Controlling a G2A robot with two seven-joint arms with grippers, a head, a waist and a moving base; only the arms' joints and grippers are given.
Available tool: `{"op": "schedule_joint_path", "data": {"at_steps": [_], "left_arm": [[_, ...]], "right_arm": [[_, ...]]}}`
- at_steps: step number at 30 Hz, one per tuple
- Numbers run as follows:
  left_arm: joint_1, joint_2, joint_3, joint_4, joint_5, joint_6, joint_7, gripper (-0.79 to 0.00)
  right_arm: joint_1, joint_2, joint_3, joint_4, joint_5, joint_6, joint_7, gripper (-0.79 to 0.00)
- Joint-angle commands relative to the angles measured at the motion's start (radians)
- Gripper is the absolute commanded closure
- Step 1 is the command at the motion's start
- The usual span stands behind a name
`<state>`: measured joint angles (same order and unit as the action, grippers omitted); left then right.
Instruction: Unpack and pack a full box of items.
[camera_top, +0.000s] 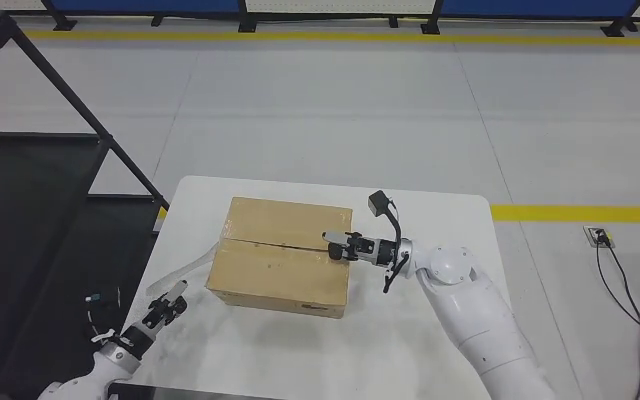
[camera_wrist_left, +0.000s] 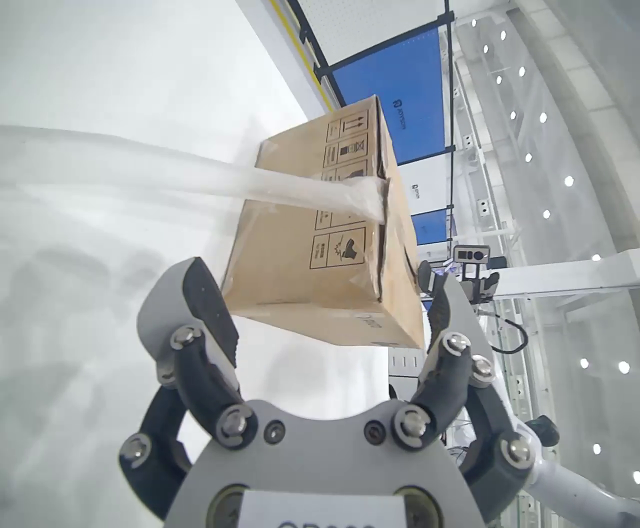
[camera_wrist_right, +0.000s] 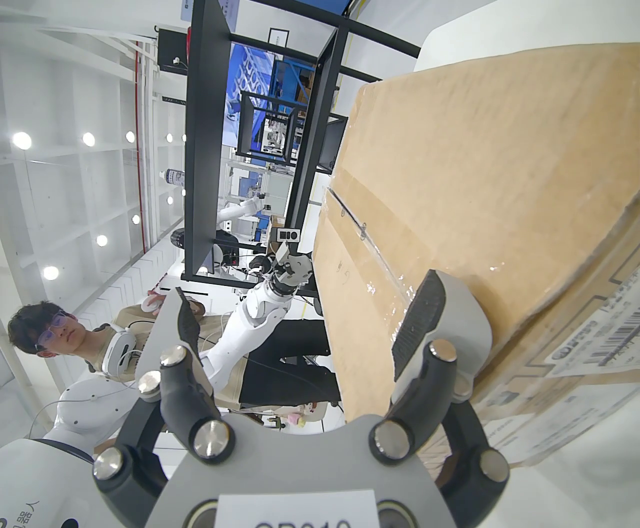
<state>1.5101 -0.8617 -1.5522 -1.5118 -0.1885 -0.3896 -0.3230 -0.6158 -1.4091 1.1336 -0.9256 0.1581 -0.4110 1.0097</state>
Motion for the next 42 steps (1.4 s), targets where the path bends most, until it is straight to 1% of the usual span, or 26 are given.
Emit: {"op": "schedule_joint_path", "data": {"at_steps": [1, 4, 6, 9, 12, 15, 21, 28, 31, 36, 39, 42], "left_arm": [[0.0, 0.0, 0.0, 0.0, 0.0, -0.001, 0.001, -0.785], [0.0, 0.0, 0.0, 0.0, 0.0, -0.001, 0.001, -0.785], [-0.01, -0.004, 0.005, 0.01, -0.026, 0.037, 0.015, -0.785], [-0.063, -0.018, 0.036, 0.049, -0.136, 0.141, 0.035, -0.785], [-0.112, -0.03, 0.052, 0.112, -0.251, 0.188, 0.018, -0.785], [-0.163, -0.04, 0.076, 0.168, -0.314, 0.225, -0.038, -0.785], [-0.262, -0.061, 0.132, 0.257, -0.363, 0.233, -0.094, -0.785], [-0.364, -0.086, 0.183, 0.329, -0.384, 0.221, -0.091, -0.785], [-0.399, -0.096, 0.194, 0.352, -0.395, 0.202, -0.082, -0.785], [-0.438, -0.106, 0.186, 0.366, -0.414, 0.181, -0.078, -0.785], [-0.446, -0.106, 0.172, 0.349, -0.391, 0.164, -0.068, -0.785], [-0.451, -0.105, 0.159, 0.326, -0.361, 0.166, -0.056, -0.785]], "right_arm": [[0.0, 0.0, 0.0, 0.0, 0.0, 0.0, 0.0, -0.785], [0.0, 0.0, 0.0, 0.0, 0.0, 0.0, 0.0, -0.785], [0.0, 0.0, 0.0, 0.0, 0.0, 0.0, 0.0, -0.785], [0.0, 0.0, 0.0, 0.0, 0.0, 0.0, 0.0, -0.785], [0.0, 0.0, 0.0, 0.0, 0.0, 0.0, 0.0, -0.785], [0.0, 0.0, 0.0, 0.0, 0.0, 0.0, 0.0, -0.785], [0.0, 0.0, 0.0, 0.0, 0.0, 0.0, 0.0, -0.785], [0.0, 0.0, 0.0, 0.0, 0.0, 0.0, 0.0, -0.785], [0.0, 0.0, 0.0, 0.0, 0.0, 0.0, 0.0, -0.785], [0.0, 0.0, 0.0, 0.0, 0.0, 0.0, 0.0, -0.785], [0.0, 0.0, 0.0, 0.0, 0.0, 0.0, 0.0, -0.785], [0.0, 0.0, 0.0, 0.0, 0.0, 0.0, 0.0, -0.785]]}}
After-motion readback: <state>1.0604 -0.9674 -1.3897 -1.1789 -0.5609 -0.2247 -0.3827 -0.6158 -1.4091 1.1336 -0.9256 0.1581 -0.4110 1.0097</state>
